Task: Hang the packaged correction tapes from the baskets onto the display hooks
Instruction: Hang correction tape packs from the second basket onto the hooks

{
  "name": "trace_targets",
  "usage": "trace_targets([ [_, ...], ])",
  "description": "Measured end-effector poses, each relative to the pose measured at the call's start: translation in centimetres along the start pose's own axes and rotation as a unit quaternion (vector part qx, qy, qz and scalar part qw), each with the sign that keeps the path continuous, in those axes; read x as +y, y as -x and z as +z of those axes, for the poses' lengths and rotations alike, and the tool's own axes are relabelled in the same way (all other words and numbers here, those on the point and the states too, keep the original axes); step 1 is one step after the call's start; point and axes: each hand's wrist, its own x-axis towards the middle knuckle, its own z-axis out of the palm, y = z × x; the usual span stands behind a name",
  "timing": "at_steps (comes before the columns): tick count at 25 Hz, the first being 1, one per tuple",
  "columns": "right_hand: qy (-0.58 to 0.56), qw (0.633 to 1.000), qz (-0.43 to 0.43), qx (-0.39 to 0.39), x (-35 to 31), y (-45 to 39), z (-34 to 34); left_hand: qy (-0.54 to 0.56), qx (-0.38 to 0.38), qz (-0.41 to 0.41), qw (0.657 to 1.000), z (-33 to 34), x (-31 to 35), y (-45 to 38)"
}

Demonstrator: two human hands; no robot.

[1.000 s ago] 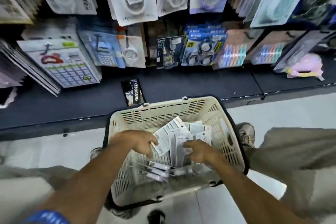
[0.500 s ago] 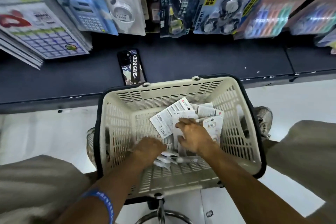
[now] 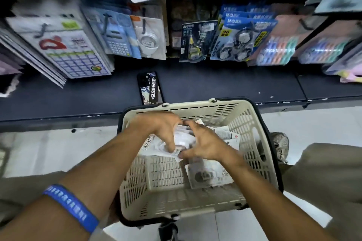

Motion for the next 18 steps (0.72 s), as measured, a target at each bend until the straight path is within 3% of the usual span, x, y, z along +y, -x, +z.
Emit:
trace_targets([
  [3,0.039,0.998,-0.009,0.048,-2.3,1.6,-3.5,-0.148,0.131,0.025,0.98,-4.2,3.5,4.7],
  [5,-0.087,0.992,-0.016,0.089,-2.9,3.1,-5.6,-0.22,0.269,0.03,0.937,-6.2,5.0,7.8],
  [7,-0.265,0.954,-0.016,0.142,-3.5,4.7,-7.2,-0.157,0.413,0.033,0.897,-8.3,5.0,10.8],
  [9,-0.397,0.896,-0.04,0.194,-4.6,5.9,-8.4,0.081,0.491,0.056,0.866,-9.8,4.1,14.0],
  [10,-0.451,0.865,-0.082,0.204,-5.7,6.2,-9.0,0.242,0.472,0.078,0.844,-9.8,3.6,15.4],
  [12,-0.506,0.82,-0.185,0.194,-8.9,7.1,-10.1,0.484,0.337,0.144,0.795,-8.7,3.7,17.3],
  [14,-0.497,0.805,-0.239,0.22,-12.4,7.9,-11.1,0.583,0.271,0.204,0.738,-7.9,4.5,17.6],
  [18,-0.46,0.794,-0.244,0.313,-16.8,9.0,-12.9,0.657,0.345,0.258,0.619,-8.7,5.6,17.9],
])
